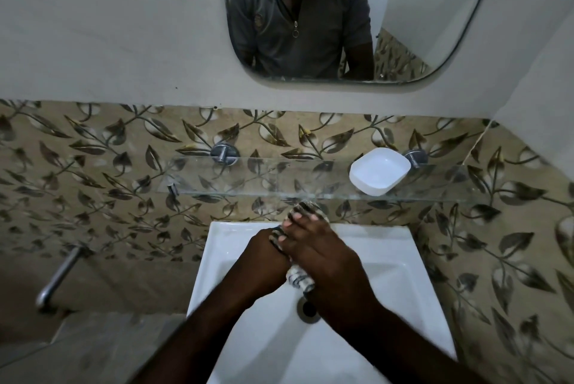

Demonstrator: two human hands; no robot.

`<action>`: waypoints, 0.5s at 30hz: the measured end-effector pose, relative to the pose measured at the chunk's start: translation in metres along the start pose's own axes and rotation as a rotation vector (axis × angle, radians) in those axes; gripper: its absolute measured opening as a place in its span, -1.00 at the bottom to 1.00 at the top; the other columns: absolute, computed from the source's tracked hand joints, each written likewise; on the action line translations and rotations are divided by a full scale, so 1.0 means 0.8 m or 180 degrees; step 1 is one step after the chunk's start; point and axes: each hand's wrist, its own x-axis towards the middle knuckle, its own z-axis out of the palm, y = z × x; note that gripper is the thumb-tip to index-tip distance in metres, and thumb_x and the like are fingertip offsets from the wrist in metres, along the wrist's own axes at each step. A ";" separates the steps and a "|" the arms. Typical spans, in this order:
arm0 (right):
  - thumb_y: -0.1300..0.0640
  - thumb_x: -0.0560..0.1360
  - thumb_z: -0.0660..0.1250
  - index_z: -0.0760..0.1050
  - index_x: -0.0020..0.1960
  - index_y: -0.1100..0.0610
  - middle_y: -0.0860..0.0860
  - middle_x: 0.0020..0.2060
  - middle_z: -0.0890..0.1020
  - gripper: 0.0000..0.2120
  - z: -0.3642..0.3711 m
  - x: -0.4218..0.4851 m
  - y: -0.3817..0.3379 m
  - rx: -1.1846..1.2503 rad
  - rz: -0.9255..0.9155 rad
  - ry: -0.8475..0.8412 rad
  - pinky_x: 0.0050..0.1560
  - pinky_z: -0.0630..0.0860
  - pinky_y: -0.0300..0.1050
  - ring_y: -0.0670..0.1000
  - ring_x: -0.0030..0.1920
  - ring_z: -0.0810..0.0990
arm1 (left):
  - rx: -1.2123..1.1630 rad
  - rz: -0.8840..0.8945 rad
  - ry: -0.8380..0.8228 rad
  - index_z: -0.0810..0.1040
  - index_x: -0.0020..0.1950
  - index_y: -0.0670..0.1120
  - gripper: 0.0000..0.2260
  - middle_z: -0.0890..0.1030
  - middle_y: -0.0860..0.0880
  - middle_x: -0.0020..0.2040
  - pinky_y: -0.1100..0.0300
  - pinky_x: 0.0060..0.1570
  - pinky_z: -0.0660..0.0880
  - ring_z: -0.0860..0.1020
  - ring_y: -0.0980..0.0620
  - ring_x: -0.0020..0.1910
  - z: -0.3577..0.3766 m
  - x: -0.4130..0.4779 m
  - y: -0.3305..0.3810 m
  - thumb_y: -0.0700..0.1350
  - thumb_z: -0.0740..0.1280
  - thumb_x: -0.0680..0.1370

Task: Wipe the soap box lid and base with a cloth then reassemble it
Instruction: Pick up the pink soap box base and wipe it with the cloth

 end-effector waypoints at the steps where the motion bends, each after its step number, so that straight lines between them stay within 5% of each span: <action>1: 0.27 0.58 0.08 0.62 0.15 0.24 0.15 0.19 0.62 -0.65 0.000 -0.003 0.002 0.0031 -0.0151 -0.0057 0.36 0.37 0.07 0.13 0.28 0.54 | -0.0021 0.0006 0.0029 0.51 -0.25 -0.04 -0.90 0.56 0.13 -0.34 0.33 -0.29 0.41 0.46 0.28 -0.37 -0.001 0.001 -0.003 -0.12 0.21 0.34; 3: 0.24 0.59 0.11 0.62 0.14 0.20 0.10 0.18 0.64 -0.68 -0.007 -0.001 0.017 0.0210 0.0161 0.0042 0.33 0.40 0.04 0.06 0.27 0.54 | -0.0256 -0.0234 0.0003 0.59 -0.10 -0.06 -0.79 0.56 0.06 -0.33 0.32 -0.40 0.36 0.44 0.18 -0.44 -0.002 -0.001 -0.005 -0.16 0.28 0.31; 5: 0.34 0.46 0.32 0.65 0.07 0.05 -0.09 0.05 0.70 -0.71 -0.016 0.009 0.028 0.0801 0.1214 0.0348 0.16 0.53 -0.02 -0.13 0.14 0.61 | -0.0373 -0.0381 -0.0008 0.57 0.09 -0.12 -0.64 0.52 0.03 -0.29 0.38 -0.49 0.29 0.38 0.18 -0.54 -0.002 -0.005 -0.006 -0.20 0.33 0.29; 7: 0.31 0.35 0.41 0.63 -0.07 -0.12 -0.27 -0.18 0.69 -0.66 -0.025 0.021 0.024 0.1341 0.1772 0.0435 -0.09 0.58 -0.10 -0.29 -0.10 0.63 | -0.0381 -0.0334 -0.0103 0.56 0.01 -0.15 -0.68 0.50 -0.01 -0.28 0.30 -0.42 0.28 0.38 0.09 -0.47 0.001 -0.006 -0.007 -0.19 0.31 0.27; 10: 0.31 0.39 0.27 0.65 0.06 -0.01 -0.20 0.07 0.63 -0.64 -0.022 0.029 -0.010 0.0890 0.1176 0.0282 0.25 0.44 -0.23 -0.20 0.17 0.55 | -0.0544 -0.0289 -0.0147 0.53 -0.21 -0.11 -0.89 0.50 -0.09 -0.35 0.16 -0.32 0.29 0.37 0.03 -0.35 -0.002 -0.004 -0.004 -0.22 0.30 0.29; 12: 0.31 0.39 0.20 0.63 0.13 0.13 -0.07 0.17 0.60 -0.61 -0.015 0.017 -0.008 0.0342 0.0465 0.0121 0.40 0.28 -0.19 -0.07 0.32 0.44 | -0.0609 -0.0196 -0.0098 0.54 -0.18 -0.16 -0.92 0.55 -0.15 -0.32 0.12 -0.29 0.34 0.39 0.04 -0.32 -0.004 -0.002 -0.006 -0.24 0.31 0.35; 15: 0.44 0.33 0.28 0.62 0.12 -0.04 -0.10 0.12 0.67 -0.49 -0.022 0.020 0.011 0.1117 0.1233 0.0336 0.28 0.46 -0.08 -0.09 0.23 0.57 | -0.0642 -0.0210 -0.0041 0.58 -0.16 -0.05 -0.83 0.46 -0.04 -0.34 0.18 -0.34 0.28 0.35 0.04 -0.37 -0.003 -0.007 -0.003 -0.27 0.30 0.34</action>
